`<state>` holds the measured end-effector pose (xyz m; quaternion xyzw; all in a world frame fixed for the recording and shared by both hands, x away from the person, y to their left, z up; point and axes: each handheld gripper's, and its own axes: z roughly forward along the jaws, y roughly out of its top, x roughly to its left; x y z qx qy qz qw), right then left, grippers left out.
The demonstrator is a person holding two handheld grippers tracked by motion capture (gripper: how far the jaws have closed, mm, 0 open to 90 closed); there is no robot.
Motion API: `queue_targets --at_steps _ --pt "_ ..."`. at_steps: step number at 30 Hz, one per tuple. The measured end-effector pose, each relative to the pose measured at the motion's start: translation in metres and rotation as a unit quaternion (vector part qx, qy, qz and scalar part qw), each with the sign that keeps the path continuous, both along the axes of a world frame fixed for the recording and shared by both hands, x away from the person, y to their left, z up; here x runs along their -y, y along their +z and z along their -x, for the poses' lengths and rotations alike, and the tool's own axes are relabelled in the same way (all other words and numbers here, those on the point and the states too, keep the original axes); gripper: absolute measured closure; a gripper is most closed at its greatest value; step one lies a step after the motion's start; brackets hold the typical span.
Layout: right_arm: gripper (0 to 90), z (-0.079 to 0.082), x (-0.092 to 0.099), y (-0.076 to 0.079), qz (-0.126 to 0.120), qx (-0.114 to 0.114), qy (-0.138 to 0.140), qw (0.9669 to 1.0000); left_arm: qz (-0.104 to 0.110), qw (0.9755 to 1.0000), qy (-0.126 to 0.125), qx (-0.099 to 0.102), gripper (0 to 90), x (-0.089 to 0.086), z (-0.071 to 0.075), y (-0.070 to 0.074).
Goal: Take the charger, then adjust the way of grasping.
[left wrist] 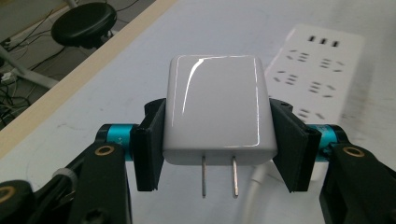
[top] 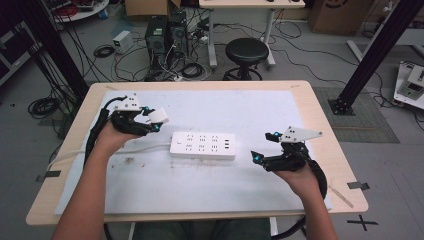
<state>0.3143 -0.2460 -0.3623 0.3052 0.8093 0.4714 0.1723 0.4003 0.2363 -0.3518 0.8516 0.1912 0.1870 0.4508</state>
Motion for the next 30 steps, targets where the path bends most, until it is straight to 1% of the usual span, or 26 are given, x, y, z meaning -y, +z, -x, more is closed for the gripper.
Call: queue_targets --at_steps 1,4,5,6,7,8,9,11,12,14,15,19,21,22,23,24,26,27,28,29,30 --pt "18.0 0.0 0.0 -0.001 -0.002 0.001 0.001 1.0 0.004 1.0 -0.004 -0.001 42.4 0.001 0.007 0.001" --pt "17.9 0.001 0.002 -0.002 -0.001 -0.003 0.0 1.0 0.007 0.9998 -0.019 0.003 42.4 0.004 0.025 0.0" --pt "17.9 0.001 0.002 -0.002 -0.003 -0.002 0.001 1.0 0.005 0.9996 -0.027 0.004 42.4 0.006 0.029 0.0" --pt "17.9 0.001 0.002 -0.002 -0.004 -0.004 -0.001 1.0 0.001 0.9995 -0.032 0.008 42.4 0.006 0.033 0.0" --pt "17.9 0.001 0.002 -0.002 -0.003 -0.002 0.0 1.0 -0.001 0.9993 -0.036 0.008 42.4 0.007 0.037 0.0" --pt "17.9 0.001 0.002 -0.002 -0.005 -0.002 0.0 1.0 -0.007 0.9992 -0.039 0.007 42.4 0.009 0.04 0.0" --pt "17.9 0.001 0.002 -0.002 -0.006 -0.003 0.0 1.0 -0.016 0.9988 -0.044 0.009 42.4 0.01 0.042 0.0" --pt "17.9 0.0 0.001 -0.001 -0.003 -0.005 0.002 1.0 -0.021 0.9984 -0.051 0.011 42.4 0.012 0.046 0.001" --pt "17.9 -0.001 0.0 -0.001 -0.003 -0.004 0.004 1.0 -0.018 0.9982 -0.055 0.013 42.4 0.013 0.048 0.002" --pt "17.9 -0.001 -0.002 0.001 -0.001 -0.008 0.003 1.0 -0.018 0.9979 -0.059 0.019 42.4 0.014 0.051 0.003" --pt "17.9 -0.001 -0.004 0.001 -0.001 -0.006 0.005 1.0 -0.016 0.9977 -0.061 0.022 42.4 0.016 0.053 0.002" --pt "17.9 -0.001 -0.012 0.0 -0.009 -0.017 0.014 0.9997 -0.008 0.9962 -0.081 0.032 42.4 0.027 0.063 -0.003" --pt "17.9 -0.001 -0.018 0.0 -0.014 -0.021 0.023 0.9994 -0.007 0.9945 -0.098 0.037 42.4 0.034 0.068 -0.006" --pt "17.9 0.0 -0.022 0.0 -0.016 -0.026 0.026 0.9992 -0.002 0.9937 -0.105 0.039 42.4 0.039 0.071 -0.009" --pt "17.9 0.001 -0.025 -0.001 -0.015 -0.025 0.032 0.9991 -0.004 0.9925 -0.114 0.045 42.4 0.044 0.074 -0.01" --pt "17.9 0.001 -0.029 -0.001 -0.019 -0.032 0.036 0.9987 -0.002 0.9916 -0.12 0.048 42.4 0.049 0.077 -0.013" --pt "17.9 0.002 -0.037 -0.002 -0.029 -0.038 0.048 0.9977 -0.007 0.9891 -0.132 0.064 42.4 0.058 0.081 -0.016" --pt "17.9 0.003 -0.04 -0.003 -0.031 -0.041 0.049 0.9975 -0.007 0.988 -0.137 0.07 42.4 0.064 0.085 -0.019" --pt "17.9 0.003 -0.044 -0.005 -0.037 -0.048 0.053 0.9968 -0.011 0.9866 -0.143 0.078 42.4 0.069 0.087 -0.021" --pt "17.9 0.003 -0.047 -0.007 -0.041 -0.05 0.055 0.9963 -0.015 0.9853 -0.148 0.085 42.4 0.073 0.09 -0.023" --pt "17.9 0.004 -0.05 -0.009 -0.045 -0.057 0.058 0.9957 -0.017 0.9844 -0.15 0.091 42.4 0.078 0.093 -0.025"
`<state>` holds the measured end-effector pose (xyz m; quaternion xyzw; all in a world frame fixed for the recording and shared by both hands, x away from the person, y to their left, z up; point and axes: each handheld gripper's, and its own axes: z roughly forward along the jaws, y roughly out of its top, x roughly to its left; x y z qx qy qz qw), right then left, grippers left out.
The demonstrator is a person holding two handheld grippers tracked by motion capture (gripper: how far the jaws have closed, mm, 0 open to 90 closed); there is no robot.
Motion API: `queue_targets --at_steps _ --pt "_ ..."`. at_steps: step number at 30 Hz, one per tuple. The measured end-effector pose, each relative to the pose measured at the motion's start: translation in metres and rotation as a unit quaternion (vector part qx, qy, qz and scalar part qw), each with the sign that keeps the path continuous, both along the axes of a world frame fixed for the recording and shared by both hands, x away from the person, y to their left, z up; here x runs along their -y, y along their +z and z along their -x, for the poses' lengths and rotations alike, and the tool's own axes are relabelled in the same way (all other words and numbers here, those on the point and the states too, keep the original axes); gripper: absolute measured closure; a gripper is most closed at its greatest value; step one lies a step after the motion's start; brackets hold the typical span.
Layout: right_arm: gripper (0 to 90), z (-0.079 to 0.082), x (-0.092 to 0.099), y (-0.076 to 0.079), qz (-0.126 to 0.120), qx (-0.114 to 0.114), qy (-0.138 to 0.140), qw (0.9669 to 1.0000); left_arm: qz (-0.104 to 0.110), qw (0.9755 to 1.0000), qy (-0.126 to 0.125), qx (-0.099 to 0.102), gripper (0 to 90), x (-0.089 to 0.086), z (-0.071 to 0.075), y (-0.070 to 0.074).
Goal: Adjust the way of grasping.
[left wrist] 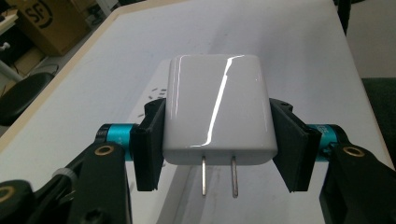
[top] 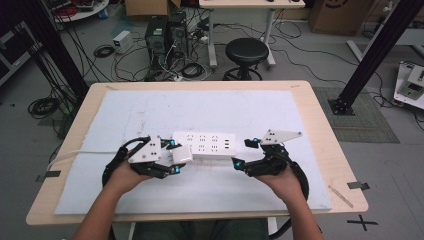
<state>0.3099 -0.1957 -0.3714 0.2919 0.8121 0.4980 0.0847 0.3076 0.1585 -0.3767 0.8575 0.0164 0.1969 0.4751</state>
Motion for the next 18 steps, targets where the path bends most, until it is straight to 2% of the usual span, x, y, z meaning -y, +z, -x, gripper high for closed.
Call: queue_targets --at_steps 6,9,10,14,18 --pt "17.9 0.002 -0.016 -0.013 -0.029 -0.035 0.02 0.9988 -0.004 0.9987 -0.012 0.049 42.4 0.021 0.014 -0.009" --pt "17.9 0.002 -0.021 -0.018 -0.06 -0.059 0.033 0.9959 -0.007 0.9975 -0.014 0.069 42.4 0.028 0.019 -0.011" --pt "18.0 0.003 -0.022 -0.02 -0.065 -0.063 0.035 0.9953 -0.007 0.9975 -0.014 0.069 42.4 0.028 0.019 -0.011" --pt "17.9 0.003 -0.028 -0.024 -0.093 -0.085 0.048 0.9909 -0.023 0.9941 -0.022 0.104 42.4 0.04 0.025 -0.013" --pt "17.9 0.002 -0.032 -0.029 -0.117 -0.103 0.061 0.9859 -0.033 0.991 -0.026 0.127 42.4 0.049 0.03 -0.015"
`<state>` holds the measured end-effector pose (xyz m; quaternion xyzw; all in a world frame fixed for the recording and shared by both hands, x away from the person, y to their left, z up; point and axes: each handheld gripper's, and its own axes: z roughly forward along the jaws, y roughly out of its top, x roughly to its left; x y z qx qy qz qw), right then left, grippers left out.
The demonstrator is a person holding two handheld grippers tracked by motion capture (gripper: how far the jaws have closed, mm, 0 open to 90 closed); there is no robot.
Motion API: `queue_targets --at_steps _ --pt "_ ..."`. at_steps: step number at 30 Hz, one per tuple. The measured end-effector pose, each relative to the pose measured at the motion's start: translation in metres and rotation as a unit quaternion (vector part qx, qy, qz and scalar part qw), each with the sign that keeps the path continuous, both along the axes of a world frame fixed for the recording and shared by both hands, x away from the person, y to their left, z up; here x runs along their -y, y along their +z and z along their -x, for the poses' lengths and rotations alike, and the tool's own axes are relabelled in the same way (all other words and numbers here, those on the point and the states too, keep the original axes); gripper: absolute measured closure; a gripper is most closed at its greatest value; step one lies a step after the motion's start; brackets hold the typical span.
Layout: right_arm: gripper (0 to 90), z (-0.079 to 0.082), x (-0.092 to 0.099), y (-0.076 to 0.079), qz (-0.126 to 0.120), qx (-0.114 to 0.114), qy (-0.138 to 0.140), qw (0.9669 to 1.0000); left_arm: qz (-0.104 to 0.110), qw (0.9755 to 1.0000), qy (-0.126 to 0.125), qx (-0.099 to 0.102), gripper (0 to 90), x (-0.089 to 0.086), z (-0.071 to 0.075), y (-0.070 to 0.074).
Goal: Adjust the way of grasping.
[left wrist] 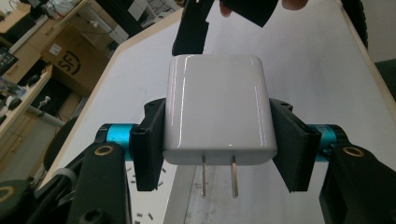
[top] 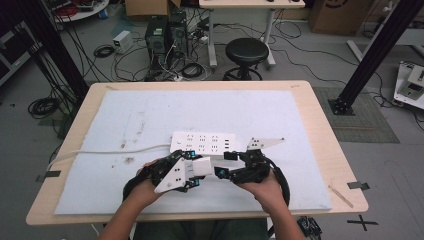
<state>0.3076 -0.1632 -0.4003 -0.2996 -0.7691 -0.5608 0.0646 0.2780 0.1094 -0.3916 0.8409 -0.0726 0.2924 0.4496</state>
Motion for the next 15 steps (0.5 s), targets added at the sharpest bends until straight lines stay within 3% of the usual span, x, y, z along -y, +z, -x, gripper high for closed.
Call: queue_targets --at_steps 9,11,15 --pt "18.0 -0.002 -0.007 -0.01 -0.038 -0.036 0.02 0.9984 -0.004 0.9993 -0.006 0.038 42.4 0.011 0.007 0.0" --pt "18.1 -0.002 -0.01 -0.012 -0.041 -0.042 0.025 0.998 -0.008 0.9992 -0.009 0.037 42.4 0.013 0.008 0.0" --pt "25.4 -0.003 -0.016 -0.017 -0.051 -0.054 0.038 0.9965 -0.009 0.9989 -0.007 0.045 42.4 0.015 0.01 0.0"
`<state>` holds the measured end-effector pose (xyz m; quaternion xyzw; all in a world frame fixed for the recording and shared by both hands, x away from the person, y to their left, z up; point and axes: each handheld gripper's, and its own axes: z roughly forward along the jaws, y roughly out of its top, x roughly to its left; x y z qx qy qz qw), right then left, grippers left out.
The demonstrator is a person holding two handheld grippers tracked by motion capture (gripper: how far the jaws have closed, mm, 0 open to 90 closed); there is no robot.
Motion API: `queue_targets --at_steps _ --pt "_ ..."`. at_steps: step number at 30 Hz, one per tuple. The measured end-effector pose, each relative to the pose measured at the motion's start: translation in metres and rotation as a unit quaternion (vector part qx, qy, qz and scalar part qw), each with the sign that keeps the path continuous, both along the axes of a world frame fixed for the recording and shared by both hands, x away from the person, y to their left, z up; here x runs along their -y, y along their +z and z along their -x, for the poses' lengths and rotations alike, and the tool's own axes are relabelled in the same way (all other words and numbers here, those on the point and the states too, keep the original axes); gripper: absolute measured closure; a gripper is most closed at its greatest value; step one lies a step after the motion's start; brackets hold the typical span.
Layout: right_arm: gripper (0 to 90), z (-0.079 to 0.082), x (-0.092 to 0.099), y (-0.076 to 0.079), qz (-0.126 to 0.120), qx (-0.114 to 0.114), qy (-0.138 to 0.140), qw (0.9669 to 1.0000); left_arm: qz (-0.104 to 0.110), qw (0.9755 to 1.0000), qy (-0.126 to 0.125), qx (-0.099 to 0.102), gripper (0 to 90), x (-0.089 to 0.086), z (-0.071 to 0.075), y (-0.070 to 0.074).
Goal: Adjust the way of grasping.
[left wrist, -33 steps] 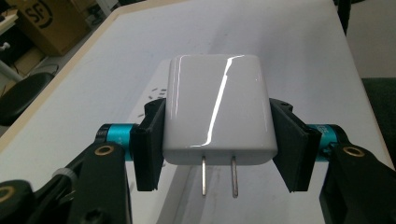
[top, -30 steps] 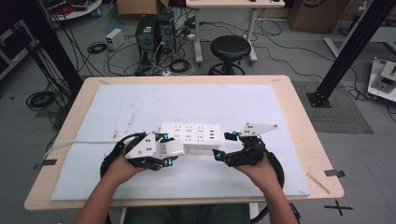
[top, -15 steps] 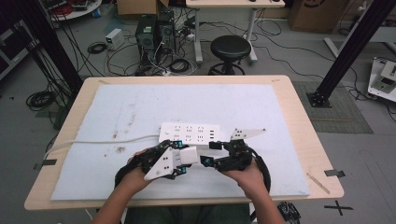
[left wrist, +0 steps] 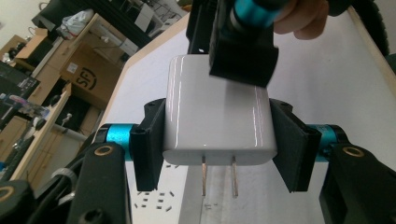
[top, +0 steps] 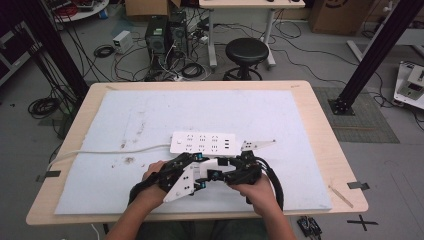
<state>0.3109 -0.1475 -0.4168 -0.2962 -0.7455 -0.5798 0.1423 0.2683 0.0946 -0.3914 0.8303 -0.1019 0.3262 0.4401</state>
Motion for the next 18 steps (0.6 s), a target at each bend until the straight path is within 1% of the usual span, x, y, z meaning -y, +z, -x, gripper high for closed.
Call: queue_targets --at_steps 2,4,5,7,9,10,11,12,13,14,15,16,17,18 --pt "31.9 -0.0013 -0.0018 -0.0024 -0.002 -0.005 0.009 0.9999 -0.001 1.0 -0.002 0.003 42.4 0.0006 0.0001 0.0003" --pt "37.3 -0.0026 -0.0022 -0.0049 -0.016 -0.015 0.01 0.9997 -0.002 1.0 0.0 0.004 42.4 0.001 0.0003 0.0" --pt "39.5 -0.0035 -0.0019 -0.0058 -0.022 -0.021 0.013 0.9995 -0.001 1.0 -0.002 0.001 42.4 0.0011 0.0004 -0.0005" --pt "44.8 -0.0049 -0.0017 -0.0072 -0.032 -0.025 0.017 0.999 -0.003 1.0 -0.001 0.006 42.4 0.0015 0.0006 -0.0002" --pt "46.0 -0.0052 -0.0018 -0.0074 -0.033 -0.028 0.02 0.9989 -0.005 1.0 -0.002 0.008 42.4 0.0022 0.0006 -0.0003" --pt "51.9 -0.0056 -0.002 -0.008 -0.038 -0.033 0.026 0.9984 -0.005 0.9999 -0.001 0.009 42.4 0.0026 0.0006 -0.0006" --pt "56.8 -0.0054 -0.0019 -0.0082 -0.042 -0.034 0.03 0.9981 -0.008 0.9999 -0.002 0.01 42.4 0.003 0.0001 -0.0006" --pt "56.8 -0.0054 -0.0019 -0.0082 -0.042 -0.034 0.03 0.9981 -0.008 0.9999 -0.002 0.01 42.4 0.003 0.0001 -0.0006" --pt "59.8 -0.0051 -0.0016 -0.0083 -0.045 -0.039 0.029 0.9979 -0.008 0.9999 -0.001 0.013 42.4 0.0034 -0.0003 -0.0008" --pt "60.3 -0.0063 -0.0013 -0.0093 -0.048 -0.041 0.03 0.9976 -0.008 0.9999 -0.001 0.013 42.3 0.0034 -0.0003 -0.0008" --pt "61.0 -0.0066 -0.0008 -0.0095 -0.048 -0.047 0.031 0.9972 -0.009 0.9999 -0.001 0.011 42.3 0.004 -0.0002 -0.0013" --pt "61.8 -0.0071 -0.0005 -0.01 -0.049 -0.048 0.031 0.9972 -0.009 0.9999 -0.001 0.011 42.1 0.004 -0.0002 -0.0013" --pt "62.3 -0.0073 -0.0003 -0.0099 -0.049 -0.051 0.035 0.9969 -0.008 1.0 -0.001 0.004 41.9 0.0042 -0.0005 -0.0017" --pt "62.7 -0.0075 -0.0001 -0.01 -0.05 -0.053 0.036 0.9967 -0.008 1.0 -0.001 0.004 41.7 0.0042 -0.0005 -0.0017"
